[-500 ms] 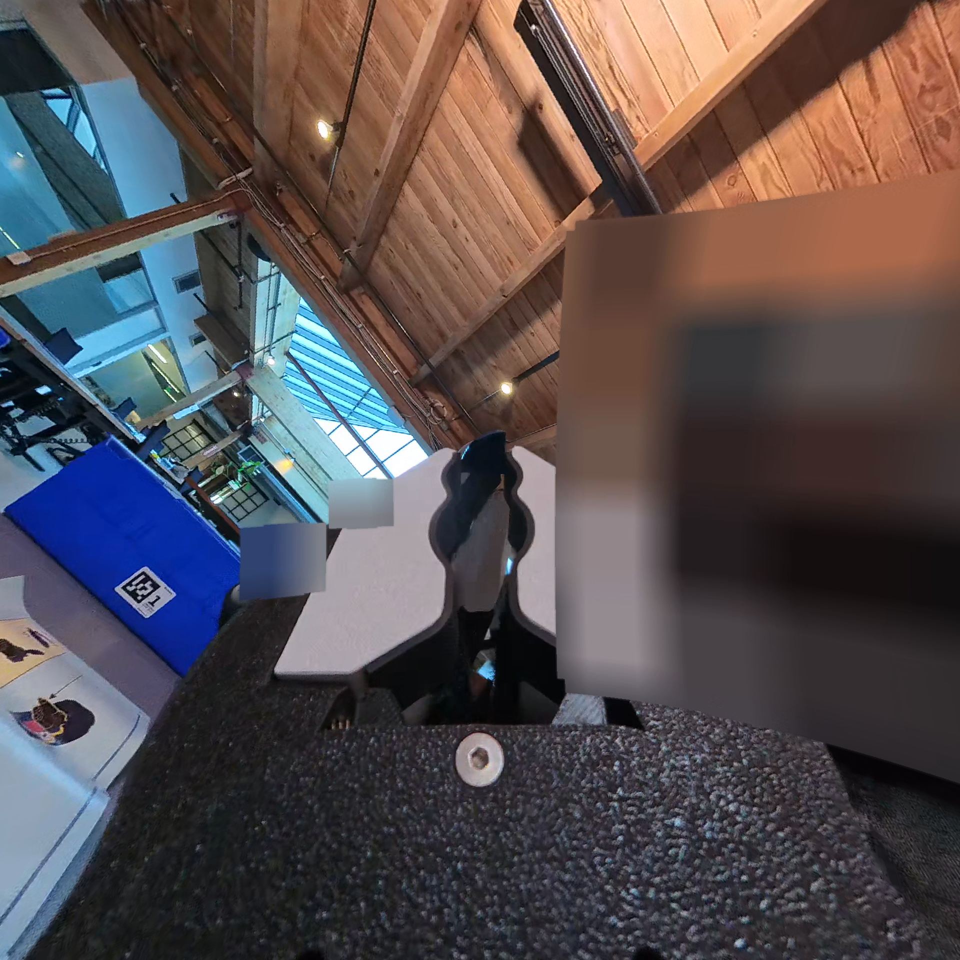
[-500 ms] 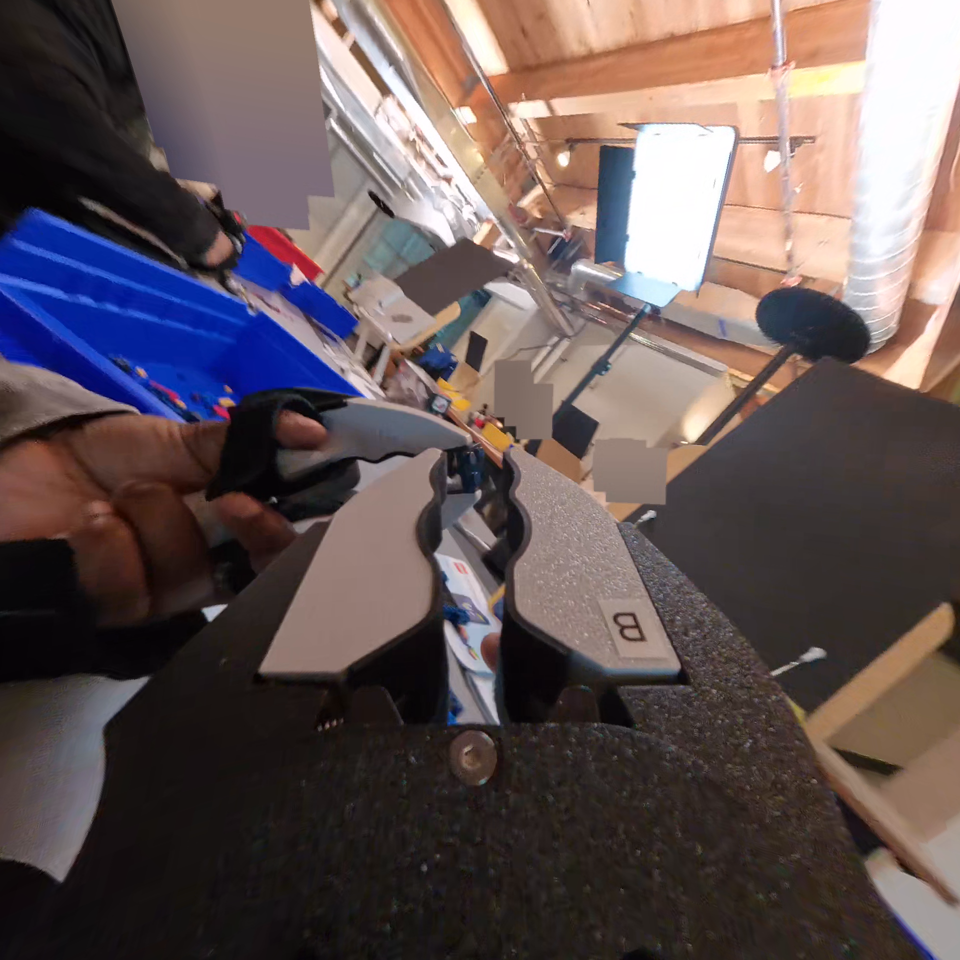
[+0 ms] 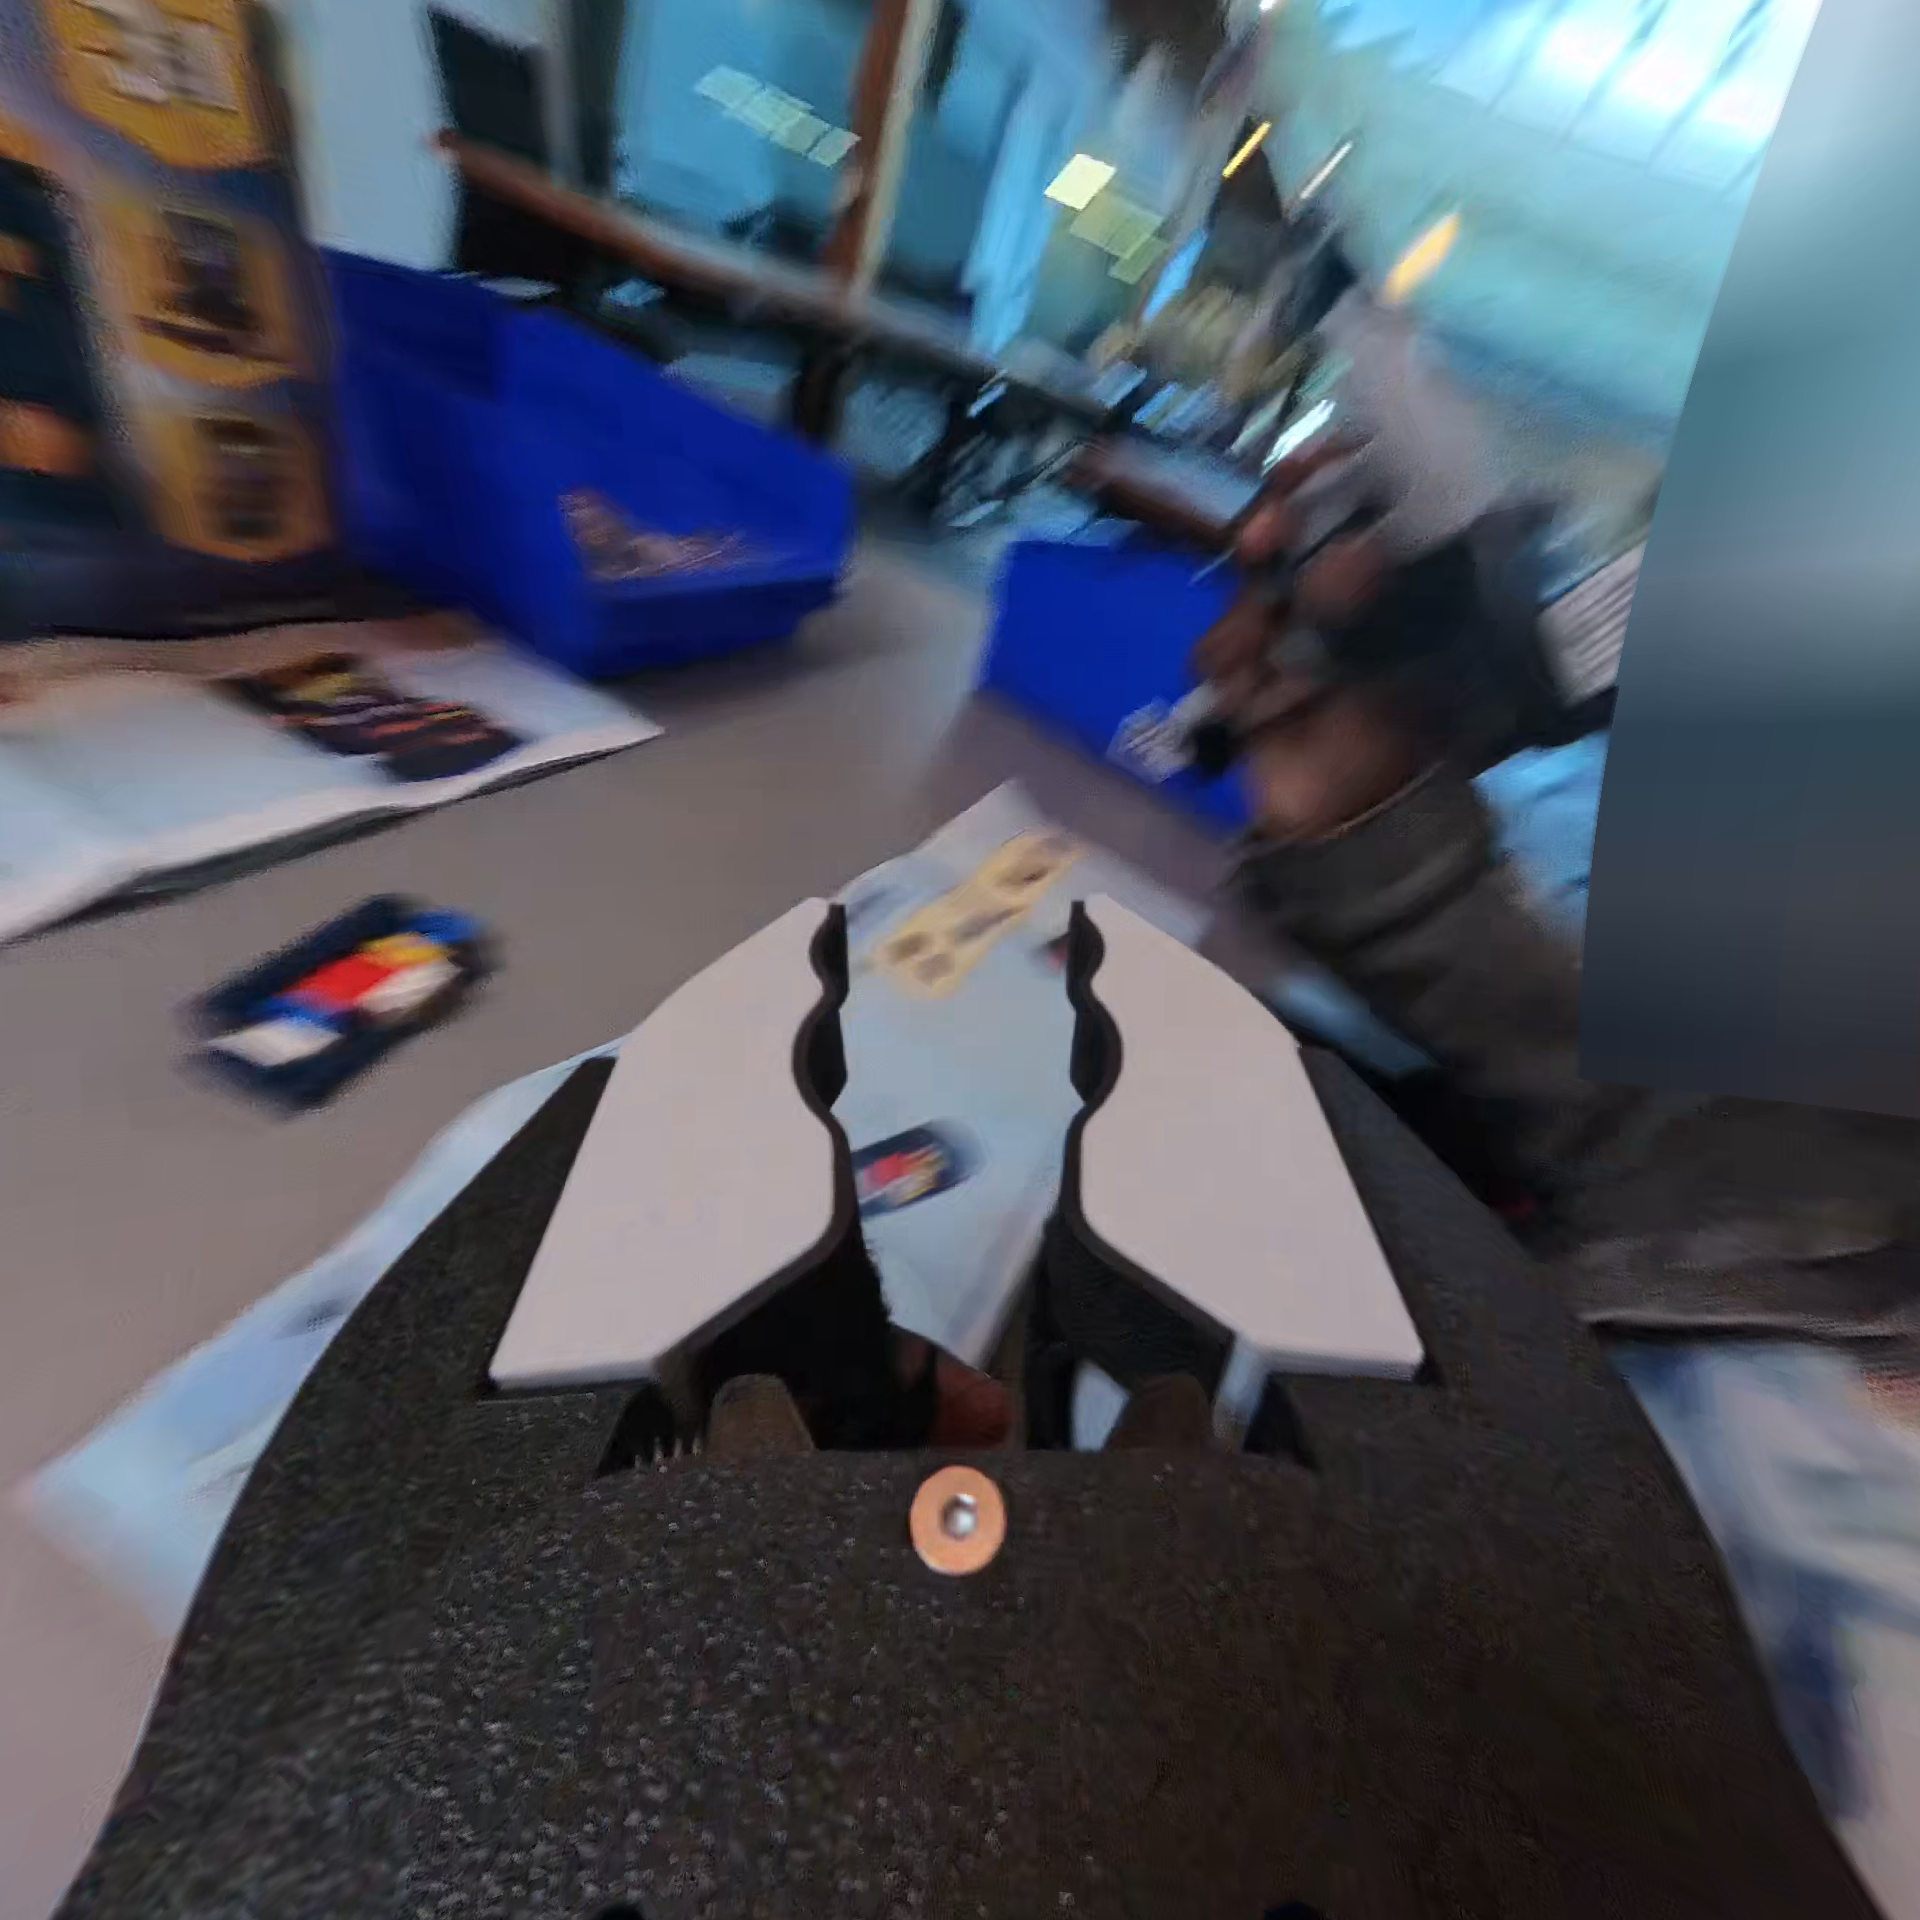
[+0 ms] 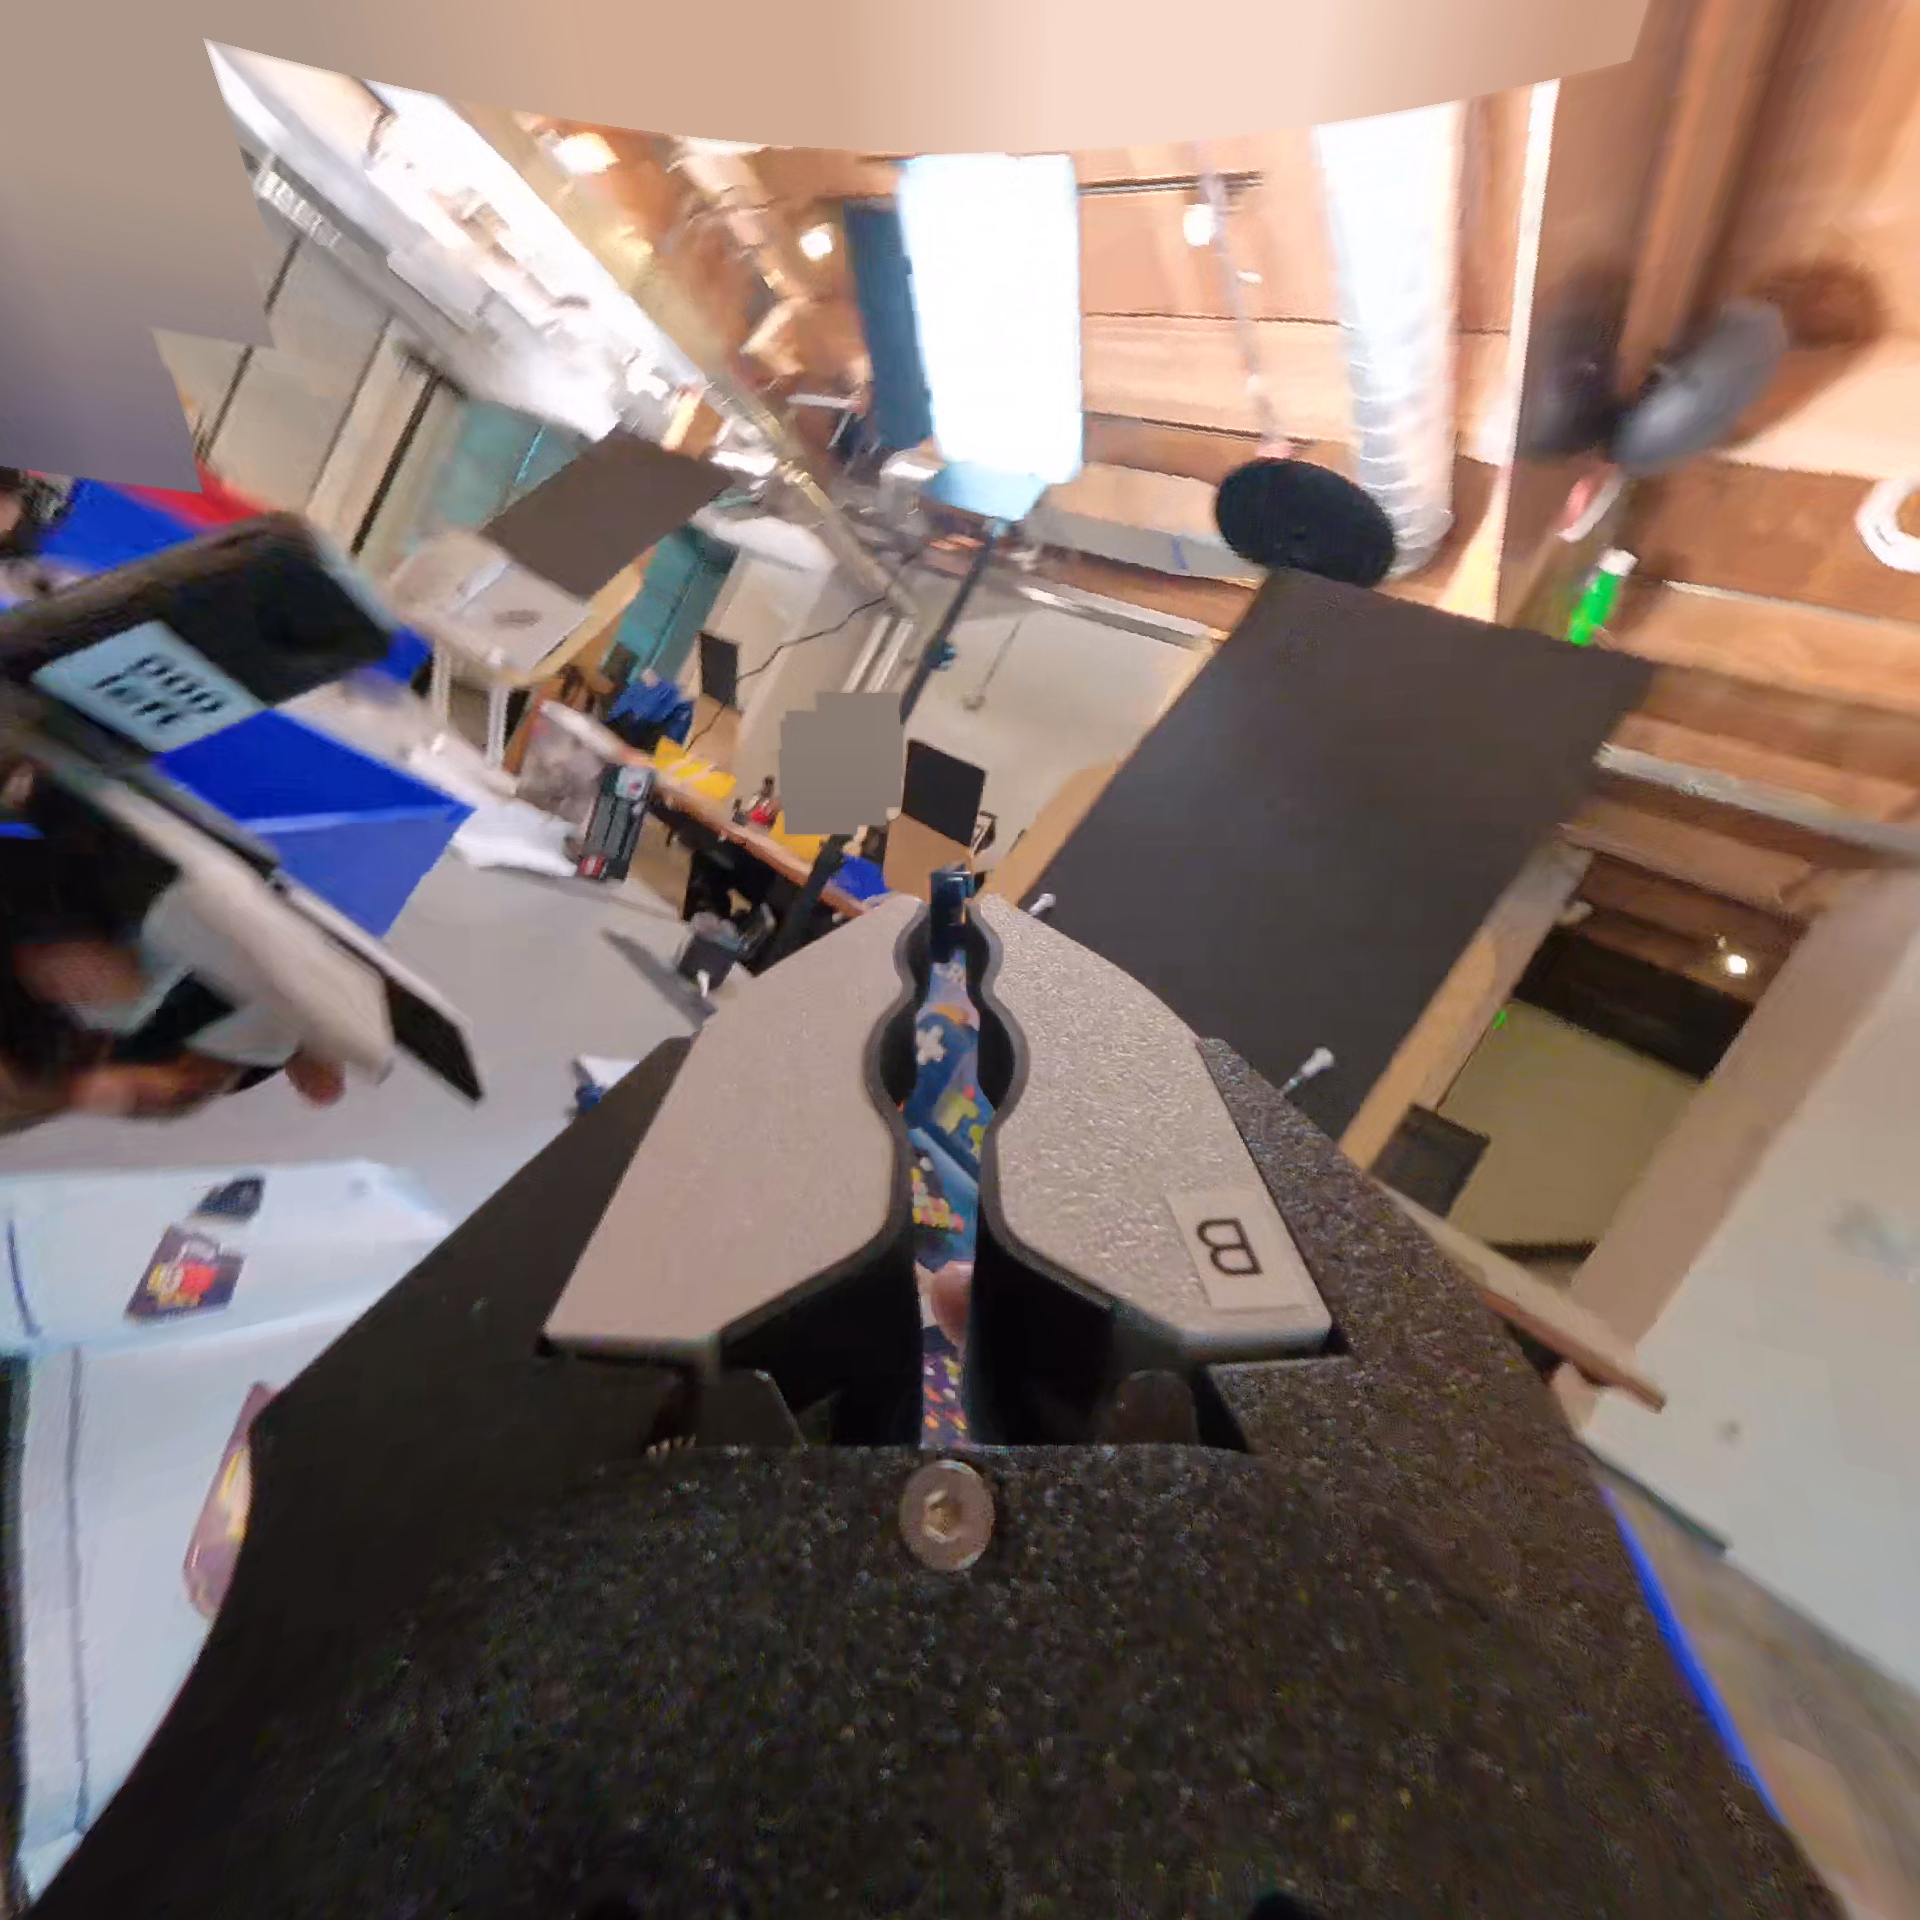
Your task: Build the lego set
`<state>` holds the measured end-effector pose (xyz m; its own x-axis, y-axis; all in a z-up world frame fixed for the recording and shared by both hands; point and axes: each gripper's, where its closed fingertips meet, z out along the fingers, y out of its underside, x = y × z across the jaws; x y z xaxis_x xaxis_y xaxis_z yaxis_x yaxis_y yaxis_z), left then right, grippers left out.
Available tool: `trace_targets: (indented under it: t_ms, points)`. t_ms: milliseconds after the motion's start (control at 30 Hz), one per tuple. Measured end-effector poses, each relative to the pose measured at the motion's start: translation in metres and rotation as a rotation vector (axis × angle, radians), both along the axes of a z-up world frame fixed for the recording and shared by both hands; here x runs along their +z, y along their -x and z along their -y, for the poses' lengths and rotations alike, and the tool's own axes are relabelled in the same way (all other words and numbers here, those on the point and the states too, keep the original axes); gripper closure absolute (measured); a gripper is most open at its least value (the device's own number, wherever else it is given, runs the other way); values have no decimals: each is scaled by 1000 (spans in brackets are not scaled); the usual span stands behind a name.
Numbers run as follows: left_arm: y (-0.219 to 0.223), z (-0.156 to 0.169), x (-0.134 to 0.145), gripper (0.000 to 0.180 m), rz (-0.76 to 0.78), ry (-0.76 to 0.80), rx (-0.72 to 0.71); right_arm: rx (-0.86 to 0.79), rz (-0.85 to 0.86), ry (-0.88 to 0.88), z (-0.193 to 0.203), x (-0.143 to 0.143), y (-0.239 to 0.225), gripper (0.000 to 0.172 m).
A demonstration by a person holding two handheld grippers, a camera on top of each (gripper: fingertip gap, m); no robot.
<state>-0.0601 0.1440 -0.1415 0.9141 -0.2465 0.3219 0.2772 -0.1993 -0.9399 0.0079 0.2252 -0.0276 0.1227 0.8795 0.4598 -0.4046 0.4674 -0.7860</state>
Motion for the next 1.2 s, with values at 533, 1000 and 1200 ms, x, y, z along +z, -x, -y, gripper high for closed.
trace_targets:
  t_ms: [533, 1000, 1200]
  points:
    - [24, -2, -86, 152, -823, 330, 79, -2, 179, 292, -67, -53, -4, 166]
    - [-77, -77, -55, 160, -700, 159, -258, -42, -110, 591, -91, -39, -27, 166]
    - [-103, -94, -92, 167, -748, 218, -395, -16, -197, 687, -103, -32, -42, 166]
